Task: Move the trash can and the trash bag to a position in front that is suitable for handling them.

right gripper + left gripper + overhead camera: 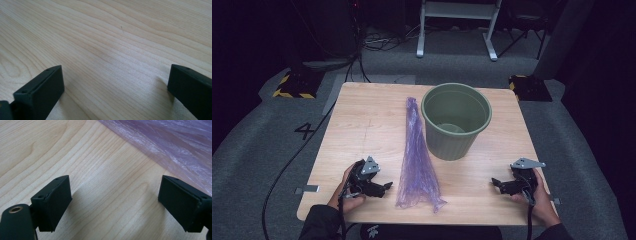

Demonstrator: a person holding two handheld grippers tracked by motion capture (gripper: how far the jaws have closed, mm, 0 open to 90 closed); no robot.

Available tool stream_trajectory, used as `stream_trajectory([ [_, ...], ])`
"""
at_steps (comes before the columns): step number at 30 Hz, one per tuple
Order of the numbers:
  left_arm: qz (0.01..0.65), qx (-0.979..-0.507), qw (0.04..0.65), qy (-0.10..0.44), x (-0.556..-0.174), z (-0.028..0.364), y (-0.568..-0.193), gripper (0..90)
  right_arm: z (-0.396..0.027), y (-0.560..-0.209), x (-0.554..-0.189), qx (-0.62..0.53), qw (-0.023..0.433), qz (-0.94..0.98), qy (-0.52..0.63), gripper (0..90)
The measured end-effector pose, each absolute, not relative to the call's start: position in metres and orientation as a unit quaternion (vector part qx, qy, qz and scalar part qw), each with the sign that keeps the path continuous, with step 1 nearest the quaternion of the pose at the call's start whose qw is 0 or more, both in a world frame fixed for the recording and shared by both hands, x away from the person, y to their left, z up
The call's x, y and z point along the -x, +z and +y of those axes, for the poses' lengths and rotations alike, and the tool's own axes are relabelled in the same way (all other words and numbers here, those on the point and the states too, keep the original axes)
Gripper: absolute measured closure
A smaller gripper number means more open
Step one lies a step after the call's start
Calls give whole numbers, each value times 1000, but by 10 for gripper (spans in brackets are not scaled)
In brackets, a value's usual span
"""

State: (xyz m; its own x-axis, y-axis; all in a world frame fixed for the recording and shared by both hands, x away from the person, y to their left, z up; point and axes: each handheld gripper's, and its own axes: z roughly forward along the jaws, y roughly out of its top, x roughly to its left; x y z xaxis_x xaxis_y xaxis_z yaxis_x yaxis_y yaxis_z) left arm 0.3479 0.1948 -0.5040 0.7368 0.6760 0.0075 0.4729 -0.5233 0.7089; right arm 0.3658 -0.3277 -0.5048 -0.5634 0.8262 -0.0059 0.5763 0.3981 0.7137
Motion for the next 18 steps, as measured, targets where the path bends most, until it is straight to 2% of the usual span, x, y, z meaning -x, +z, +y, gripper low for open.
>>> stream_trajectory([
  [10, 338, -860, 357, 138, -343, 201, -504, 110, -328, -505, -366, -421, 182, 819, 344, 18],
  [13, 341, -859, 357, 138, -340, 203, -504, 110, -328, -504, -364, -412, 186, 820, 350, 88],
  [14, 342, -858, 357, 137, -340, 203, -504, 110, -328, -503, -363, -413, 200, 817, 350, 152],
  [16, 341, -858, 357, 139, -341, 204, -504, 110, -326, -502, -362, -417, 212, 812, 349, 187],
  [18, 342, -858, 357, 139, -341, 205, -504, 112, -317, -500, -359, -410, 216, 815, 348, 176],
])
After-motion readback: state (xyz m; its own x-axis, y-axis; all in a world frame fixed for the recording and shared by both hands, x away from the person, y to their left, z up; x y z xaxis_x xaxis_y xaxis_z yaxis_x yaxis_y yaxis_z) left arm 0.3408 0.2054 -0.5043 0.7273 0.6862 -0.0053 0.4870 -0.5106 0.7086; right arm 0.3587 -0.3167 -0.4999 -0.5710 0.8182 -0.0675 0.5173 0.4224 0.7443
